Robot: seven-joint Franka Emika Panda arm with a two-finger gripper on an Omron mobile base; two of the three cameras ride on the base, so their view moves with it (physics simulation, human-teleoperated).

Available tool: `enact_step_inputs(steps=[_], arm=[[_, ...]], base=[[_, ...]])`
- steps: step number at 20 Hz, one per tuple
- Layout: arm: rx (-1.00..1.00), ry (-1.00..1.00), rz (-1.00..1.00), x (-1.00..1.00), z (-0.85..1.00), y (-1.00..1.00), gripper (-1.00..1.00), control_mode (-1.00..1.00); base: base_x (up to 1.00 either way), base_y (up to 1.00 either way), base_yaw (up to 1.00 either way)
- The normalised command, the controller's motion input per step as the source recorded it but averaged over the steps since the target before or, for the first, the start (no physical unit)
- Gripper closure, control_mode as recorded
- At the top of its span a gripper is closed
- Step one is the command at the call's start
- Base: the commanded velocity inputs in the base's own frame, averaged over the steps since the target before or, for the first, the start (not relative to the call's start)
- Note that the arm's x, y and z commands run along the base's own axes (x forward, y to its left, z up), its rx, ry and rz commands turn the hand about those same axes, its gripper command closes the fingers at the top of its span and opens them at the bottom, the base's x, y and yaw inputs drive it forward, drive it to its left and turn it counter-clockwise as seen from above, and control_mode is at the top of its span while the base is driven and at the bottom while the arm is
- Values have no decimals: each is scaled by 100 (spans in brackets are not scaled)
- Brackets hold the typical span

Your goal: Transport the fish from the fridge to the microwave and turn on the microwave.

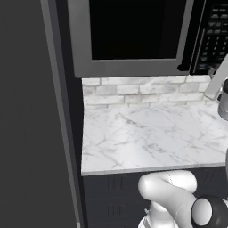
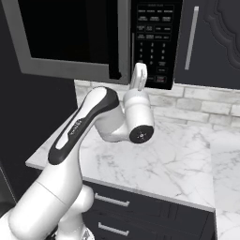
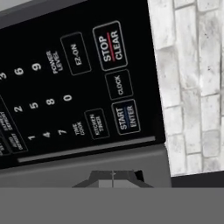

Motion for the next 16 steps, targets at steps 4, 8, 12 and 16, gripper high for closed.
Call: enact_step_inputs(steps=[4, 8, 12, 16], arm=[[0, 0, 0, 17, -6, -4, 100, -100], [0, 0, 0, 19, -6, -4, 100, -100], [0, 0, 0, 12, -1, -8, 100, -100], [0, 0, 0, 13, 0, -8, 100, -100]], base=[[0, 0, 0], [0, 0, 0], [0, 0, 0], [0, 0, 0]])
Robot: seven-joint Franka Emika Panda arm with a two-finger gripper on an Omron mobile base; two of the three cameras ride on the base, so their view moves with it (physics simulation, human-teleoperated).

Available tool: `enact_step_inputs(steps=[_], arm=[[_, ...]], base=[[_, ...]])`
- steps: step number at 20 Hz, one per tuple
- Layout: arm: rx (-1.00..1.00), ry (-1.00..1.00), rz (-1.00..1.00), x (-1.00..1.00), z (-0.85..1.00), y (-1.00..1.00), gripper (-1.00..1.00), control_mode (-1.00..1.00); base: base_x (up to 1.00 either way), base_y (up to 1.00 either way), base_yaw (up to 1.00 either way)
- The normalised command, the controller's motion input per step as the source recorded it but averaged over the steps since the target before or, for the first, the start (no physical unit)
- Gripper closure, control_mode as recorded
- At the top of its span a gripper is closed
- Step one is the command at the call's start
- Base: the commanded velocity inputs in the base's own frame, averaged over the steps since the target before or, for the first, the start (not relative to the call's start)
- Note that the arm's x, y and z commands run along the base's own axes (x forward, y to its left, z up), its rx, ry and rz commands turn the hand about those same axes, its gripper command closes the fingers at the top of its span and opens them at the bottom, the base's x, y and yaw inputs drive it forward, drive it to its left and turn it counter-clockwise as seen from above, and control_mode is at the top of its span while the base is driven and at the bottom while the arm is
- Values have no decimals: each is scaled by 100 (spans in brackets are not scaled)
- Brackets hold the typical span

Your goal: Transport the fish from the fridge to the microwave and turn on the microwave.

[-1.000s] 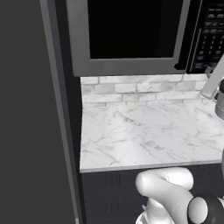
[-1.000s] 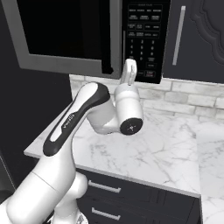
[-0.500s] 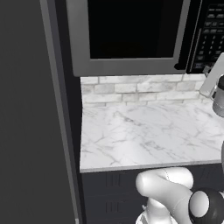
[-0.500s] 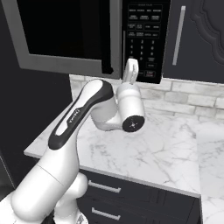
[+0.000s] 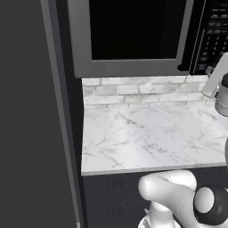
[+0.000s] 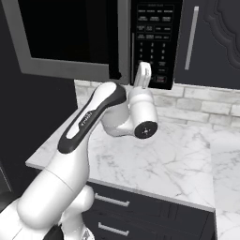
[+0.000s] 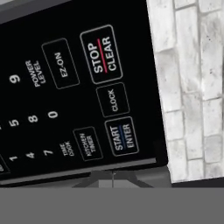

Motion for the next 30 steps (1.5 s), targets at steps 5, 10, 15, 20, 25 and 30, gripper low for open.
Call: enact_step_inputs(steps=[5, 10, 15, 20, 25, 30], arm=[[0, 0, 0, 15, -3, -5, 100, -100], [0, 0, 0, 15, -6, 0, 100, -100], [0, 0, 0, 14, -8, 0, 100, -100], [0, 0, 0, 16, -1, -6, 100, -100], [0, 0, 0, 16, 0, -7, 100, -100], [0, 0, 0, 22, -4, -5, 100, -100]], base=[[0, 0, 0], [0, 0, 0], [0, 0, 0], [0, 0, 0], [0, 0, 0], [0, 0, 0]])
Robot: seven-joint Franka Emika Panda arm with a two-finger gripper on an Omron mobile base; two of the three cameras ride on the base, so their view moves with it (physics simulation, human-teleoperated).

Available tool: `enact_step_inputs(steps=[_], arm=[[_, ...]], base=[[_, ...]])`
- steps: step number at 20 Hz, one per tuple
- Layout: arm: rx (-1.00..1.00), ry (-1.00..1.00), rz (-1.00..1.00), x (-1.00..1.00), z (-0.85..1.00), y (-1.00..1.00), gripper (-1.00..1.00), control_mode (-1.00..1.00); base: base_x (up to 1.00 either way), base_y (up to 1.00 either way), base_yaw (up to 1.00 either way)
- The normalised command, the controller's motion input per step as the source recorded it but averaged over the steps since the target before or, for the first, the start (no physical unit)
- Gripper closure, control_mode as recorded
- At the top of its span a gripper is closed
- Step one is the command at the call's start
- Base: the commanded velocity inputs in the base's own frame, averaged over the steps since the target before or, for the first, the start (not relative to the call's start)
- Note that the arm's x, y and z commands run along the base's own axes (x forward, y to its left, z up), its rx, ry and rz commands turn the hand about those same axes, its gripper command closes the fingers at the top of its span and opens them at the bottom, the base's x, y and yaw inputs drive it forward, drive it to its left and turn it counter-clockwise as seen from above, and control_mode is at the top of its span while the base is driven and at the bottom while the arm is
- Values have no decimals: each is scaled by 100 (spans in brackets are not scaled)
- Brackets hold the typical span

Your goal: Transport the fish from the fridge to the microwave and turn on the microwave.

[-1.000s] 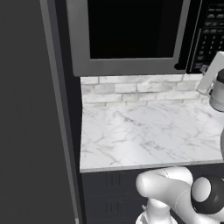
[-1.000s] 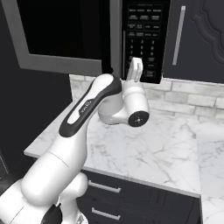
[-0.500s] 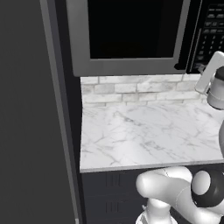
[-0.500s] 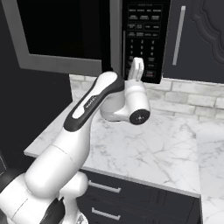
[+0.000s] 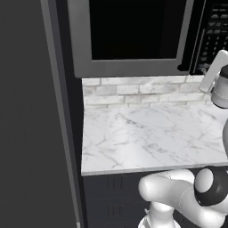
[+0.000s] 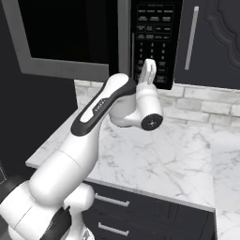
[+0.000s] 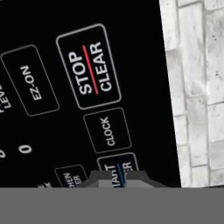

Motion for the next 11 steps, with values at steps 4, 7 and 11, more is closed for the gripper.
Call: enact_step_inputs(steps=[4, 7, 11], arm=[[0, 0, 0, 30, -13, -1, 100, -100], [0, 0, 0, 30, -24, 0, 100, -100], [0, 0, 0, 19, -35, 0, 100, -100]], base=[[0, 0, 0], [0, 0, 0], [0, 0, 0]])
